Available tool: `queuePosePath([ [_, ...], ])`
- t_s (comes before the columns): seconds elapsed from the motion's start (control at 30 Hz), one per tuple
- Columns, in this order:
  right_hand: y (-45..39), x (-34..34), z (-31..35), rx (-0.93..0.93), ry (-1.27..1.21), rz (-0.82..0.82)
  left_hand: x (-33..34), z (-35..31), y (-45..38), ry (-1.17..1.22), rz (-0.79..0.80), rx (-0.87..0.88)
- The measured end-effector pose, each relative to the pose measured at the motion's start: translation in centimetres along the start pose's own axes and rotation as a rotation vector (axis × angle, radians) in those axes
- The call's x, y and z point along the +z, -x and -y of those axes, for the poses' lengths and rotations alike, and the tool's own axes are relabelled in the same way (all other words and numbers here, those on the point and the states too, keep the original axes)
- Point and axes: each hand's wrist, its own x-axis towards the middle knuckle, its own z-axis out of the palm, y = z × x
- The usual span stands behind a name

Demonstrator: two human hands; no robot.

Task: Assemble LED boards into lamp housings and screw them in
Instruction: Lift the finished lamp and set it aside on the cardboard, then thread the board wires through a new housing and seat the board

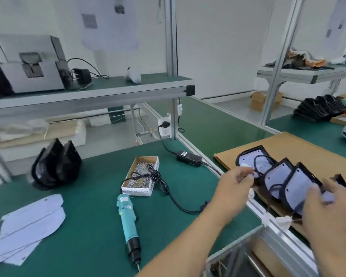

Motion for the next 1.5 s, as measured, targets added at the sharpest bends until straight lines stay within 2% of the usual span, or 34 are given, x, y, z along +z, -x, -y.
queuePosePath([
  [0.23,8.8,13.2,11.3,-0.246,-0.266,0.583,-12.4,0.5,1.5,0.018,-0.400,0.031],
  [0.47,17.5,23.1,18.6,-0.358,-0.335,0.929,-26.4,1.8,6.1,0.077,-0.760,-0.065],
  [0.57,21.0,25.6,21.0,-0.419,-0.297,1.066,-32.0,2.9,8.7,-0.090,-0.924,-0.128],
  [0.7,24.8,28.6,22.4,-0.445,-0.206,1.224,-38.3,3.7,11.7,-0.523,-1.099,-0.243],
  [0.8,26.5,30.1,22.3,-0.426,-0.148,1.333,-41.7,3.7,11.7,-0.859,-1.076,-0.281],
  [0.9,27.4,31.5,21.6,-0.452,-0.081,1.343,-44.0,3.9,9.8,-1.115,-0.985,-0.336],
  [1.07,26.8,32.0,20.7,-0.524,-0.061,1.355,-46.1,5.2,5.8,-1.394,-0.804,-0.487],
  [1.17,25.9,32.1,20.2,-0.572,-0.061,1.330,-46.8,6.3,4.3,-1.424,-0.776,-0.562],
  [1.23,25.4,31.9,20.0,-0.585,-0.060,1.333,-47.3,6.8,3.8,-1.412,-0.811,-0.575],
  [1.37,24.5,31.5,19.7,-0.605,-0.080,1.326,-47.7,7.2,3.6,-1.351,-0.890,-0.507],
  [1.5,24.4,31.0,19.3,-0.584,-0.091,1.326,-46.6,7.1,3.9,-1.155,-0.971,-0.435],
])
